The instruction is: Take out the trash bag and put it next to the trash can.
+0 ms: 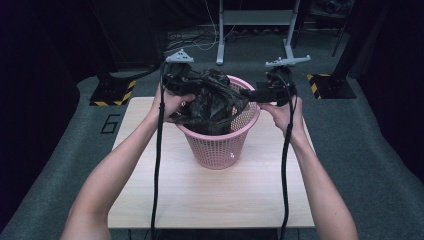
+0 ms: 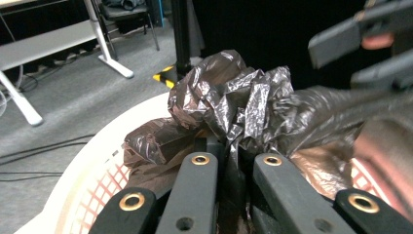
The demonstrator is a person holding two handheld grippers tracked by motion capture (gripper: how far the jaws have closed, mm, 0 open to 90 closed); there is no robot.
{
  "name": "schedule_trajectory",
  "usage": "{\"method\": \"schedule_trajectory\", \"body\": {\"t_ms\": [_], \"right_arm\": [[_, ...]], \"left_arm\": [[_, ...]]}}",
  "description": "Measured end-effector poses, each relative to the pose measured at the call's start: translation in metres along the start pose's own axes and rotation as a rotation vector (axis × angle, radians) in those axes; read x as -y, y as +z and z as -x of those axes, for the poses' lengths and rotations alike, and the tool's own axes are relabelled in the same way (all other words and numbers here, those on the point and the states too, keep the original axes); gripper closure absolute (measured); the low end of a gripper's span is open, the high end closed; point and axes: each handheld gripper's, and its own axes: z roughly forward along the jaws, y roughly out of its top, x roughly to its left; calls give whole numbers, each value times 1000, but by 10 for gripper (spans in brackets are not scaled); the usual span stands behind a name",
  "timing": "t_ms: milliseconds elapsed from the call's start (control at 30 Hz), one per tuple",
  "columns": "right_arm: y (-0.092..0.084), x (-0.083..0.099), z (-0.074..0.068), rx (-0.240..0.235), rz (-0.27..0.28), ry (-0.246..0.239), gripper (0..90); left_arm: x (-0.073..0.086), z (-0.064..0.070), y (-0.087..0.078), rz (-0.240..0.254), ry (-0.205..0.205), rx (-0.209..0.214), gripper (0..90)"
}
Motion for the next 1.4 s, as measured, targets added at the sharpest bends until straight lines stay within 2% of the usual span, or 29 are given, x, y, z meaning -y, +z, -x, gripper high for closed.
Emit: {"method": "schedule_trajectory", "body": {"t_ms": [67, 200, 233, 300, 367, 433, 533, 600, 700, 900, 1000, 1067, 1233, 1333, 1400], "right_arm": [[-5, 3, 4, -12, 42, 43, 261], [-11, 3, 10, 1, 88, 91, 245], [-11, 2, 11, 17, 86, 96, 237], [-12, 2, 13, 23, 103, 112, 228], [-12, 2, 17, 57, 111, 130, 224], [-9, 3, 22, 75, 94, 145, 218], [-4, 8, 31, 123, 60, 132, 208], [-6, 16, 39, 127, 55, 145, 187], [-13, 34, 51, 143, 67, 152, 154], [-33, 80, 69, 174, 78, 158, 147], [-35, 114, 76, 200, 47, 170, 140], [-31, 142, 80, 228, 10, 171, 137], [-11, 213, 95, 281, -69, 227, 128], [-2, 245, 102, 304, -103, 255, 126], [2, 262, 106, 323, -119, 274, 127]], "left_arm": [[0, 6, 7, -36, 33, -14, 900], [3, 15, 21, -118, 98, -25, 900], [3, 16, 24, -134, 109, -25, 900], [4, 18, 28, -157, 127, -17, 900], [5, 22, 31, -175, 152, -8, 900], [4, 23, 31, -172, 163, -16, 900], [0, 14, 20, -124, 115, -41, 900], [-2, 6, 7, -85, 74, -51, 900], [-3, -6, -14, -34, 39, -70, 900], [6, -27, -58, 81, -39, -105, 900], [14, -37, -79, 135, -71, -128, 900], [22, -44, -90, 166, -96, -136, 900], [56, -64, -108, 195, -173, -171, 900], [82, -76, -114, 206, -232, -193, 900], [100, -83, -115, 213, -285, -196, 900]]}}
